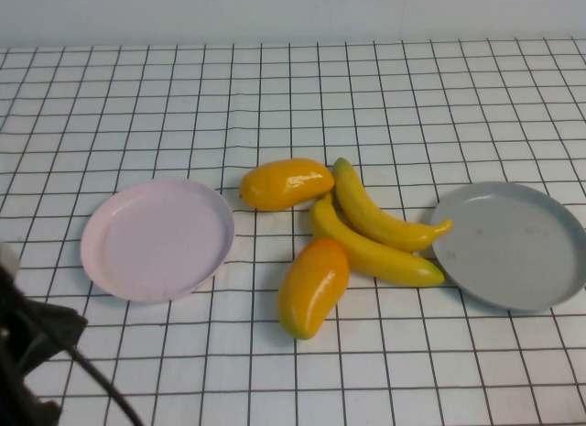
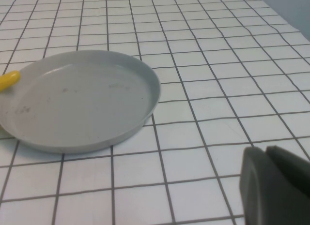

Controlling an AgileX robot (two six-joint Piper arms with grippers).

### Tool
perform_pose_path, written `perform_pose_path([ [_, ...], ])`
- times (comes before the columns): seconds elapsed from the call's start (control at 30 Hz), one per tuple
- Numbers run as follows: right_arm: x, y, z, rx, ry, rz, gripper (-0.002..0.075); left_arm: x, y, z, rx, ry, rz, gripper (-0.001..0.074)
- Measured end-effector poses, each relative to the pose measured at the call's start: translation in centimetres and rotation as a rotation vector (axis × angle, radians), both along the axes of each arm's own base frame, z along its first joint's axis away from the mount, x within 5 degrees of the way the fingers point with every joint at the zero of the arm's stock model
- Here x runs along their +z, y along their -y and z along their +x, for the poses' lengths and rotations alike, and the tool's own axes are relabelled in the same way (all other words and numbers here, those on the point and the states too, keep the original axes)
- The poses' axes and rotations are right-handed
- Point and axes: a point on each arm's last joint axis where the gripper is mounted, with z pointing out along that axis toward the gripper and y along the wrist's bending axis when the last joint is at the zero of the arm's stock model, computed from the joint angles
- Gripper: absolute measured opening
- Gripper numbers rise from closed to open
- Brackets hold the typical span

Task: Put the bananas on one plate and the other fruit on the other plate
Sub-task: Put one type of fruit in the left plate

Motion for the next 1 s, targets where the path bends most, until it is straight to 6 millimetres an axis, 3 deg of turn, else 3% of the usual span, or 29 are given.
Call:
perform_pose_path([
  [0.07, 0.0, 0.0, 0.0, 0.0, 0.0, 0.0, -0.0017, 0.1, 1.0, 1.4, -0.052, -0.019, 0.052, 0.0027],
  [0.17, 0.0, 0.0, 0.0, 0.0, 0.0, 0.0, -0.0016, -0.3, 3.3, 3.7, -0.139, -0.042, 0.139, 0.0164],
  [0.3, 0.0, 0.0, 0.0, 0.0, 0.0, 0.0, -0.0017, -1.8, 8.0, 6.9, -0.204, -0.08, 0.206, 0.0517],
  [0.4, 0.0, 0.0, 0.0, 0.0, 0.0, 0.0, -0.0017, -3.2, 11.3, 9.2, -0.205, -0.11, 0.219, 0.064],
  [0.53, 0.0, 0.0, 0.0, 0.0, 0.0, 0.0, -0.0016, -5.2, 15.2, 12.5, -0.182, -0.172, 0.241, 0.0668],
  [0.67, 0.0, 0.0, 0.0, 0.0, 0.0, 0.0, -0.0016, -6.8, 17.8, 15.3, -0.139, -0.209, 0.247, 0.0668],
  [0.83, 0.0, 0.0, 0.0, 0.0, 0.0, 0.0, -0.0017, -9.4, 20.4, 18.0, -0.117, -0.248, 0.267, 0.0668],
  [1.0, 0.0, 0.0, 0.0, 0.0, 0.0, 0.0, -0.0016, -12.3, 21.6, 19.2, -0.107, -0.302, 0.298, 0.0668],
])
